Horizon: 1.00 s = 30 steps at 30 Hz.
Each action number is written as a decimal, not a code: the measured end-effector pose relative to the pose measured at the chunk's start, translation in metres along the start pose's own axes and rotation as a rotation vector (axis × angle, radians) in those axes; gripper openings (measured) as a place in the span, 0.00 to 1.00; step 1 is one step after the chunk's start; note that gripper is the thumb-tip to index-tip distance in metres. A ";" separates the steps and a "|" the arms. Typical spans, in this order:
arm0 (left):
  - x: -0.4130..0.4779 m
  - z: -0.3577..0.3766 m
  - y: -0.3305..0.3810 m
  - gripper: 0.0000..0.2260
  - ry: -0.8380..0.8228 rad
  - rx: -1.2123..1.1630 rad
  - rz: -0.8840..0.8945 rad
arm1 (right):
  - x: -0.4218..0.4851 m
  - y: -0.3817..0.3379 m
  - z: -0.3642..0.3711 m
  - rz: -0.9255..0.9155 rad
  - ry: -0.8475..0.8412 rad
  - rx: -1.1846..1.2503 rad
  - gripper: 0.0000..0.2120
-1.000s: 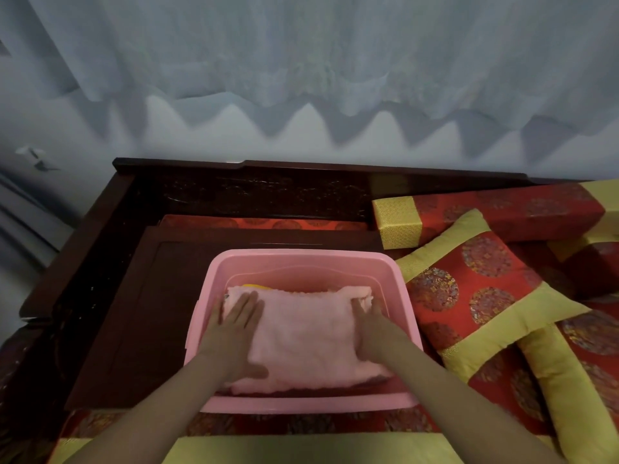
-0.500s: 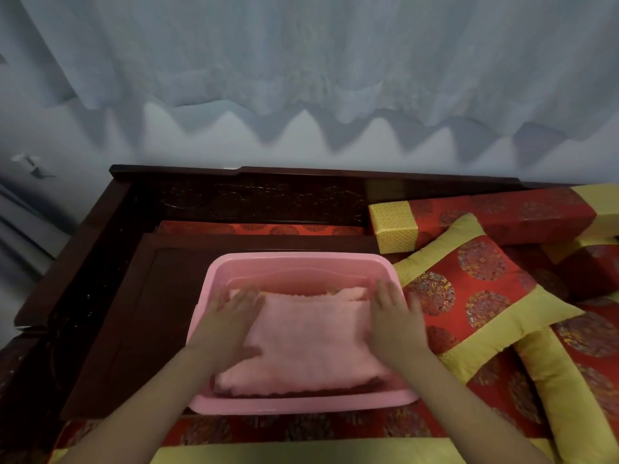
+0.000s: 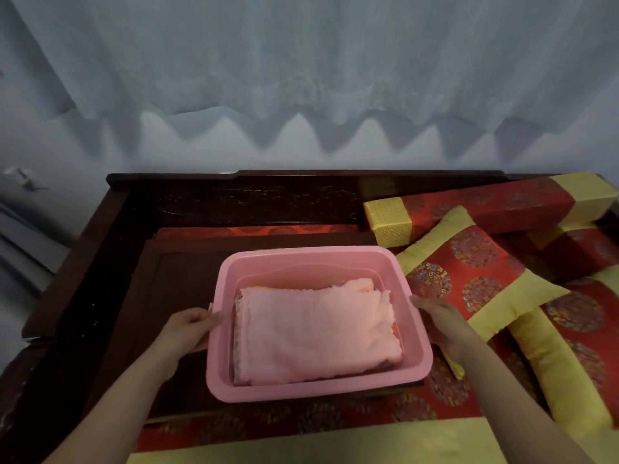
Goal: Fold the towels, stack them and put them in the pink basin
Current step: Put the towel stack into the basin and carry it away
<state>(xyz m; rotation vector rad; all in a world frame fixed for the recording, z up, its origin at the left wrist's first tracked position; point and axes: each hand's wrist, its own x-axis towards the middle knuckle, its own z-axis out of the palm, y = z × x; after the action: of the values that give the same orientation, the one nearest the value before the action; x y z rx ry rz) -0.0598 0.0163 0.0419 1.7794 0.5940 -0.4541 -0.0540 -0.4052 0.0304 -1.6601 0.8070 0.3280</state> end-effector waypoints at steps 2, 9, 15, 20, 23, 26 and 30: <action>0.005 -0.004 0.003 0.09 -0.045 -0.071 -0.031 | 0.004 -0.005 0.002 0.024 -0.023 0.031 0.14; 0.009 -0.006 0.010 0.11 -0.141 -0.119 -0.108 | 0.001 -0.012 0.005 0.030 -0.021 0.002 0.10; 0.005 0.029 0.020 0.12 -0.211 -0.103 -0.036 | -0.037 0.023 -0.045 0.101 0.040 0.084 0.11; -0.010 0.100 0.054 0.12 -0.377 0.011 0.025 | -0.092 0.067 -0.130 0.144 0.135 0.199 0.10; -0.034 0.167 0.078 0.14 -0.494 0.096 0.065 | -0.137 0.095 -0.190 0.083 0.274 0.326 0.07; -0.075 0.243 0.099 0.14 -0.618 0.144 0.108 | -0.180 0.131 -0.257 0.077 0.406 0.419 0.09; -0.135 0.344 0.113 0.08 -0.717 0.151 0.157 | -0.230 0.183 -0.343 0.100 0.549 0.540 0.09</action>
<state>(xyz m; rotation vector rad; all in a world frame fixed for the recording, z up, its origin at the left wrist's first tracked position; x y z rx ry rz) -0.1010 -0.3615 0.1117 1.6358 -0.0856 -0.9837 -0.4130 -0.6639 0.1236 -1.2008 1.2596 -0.2812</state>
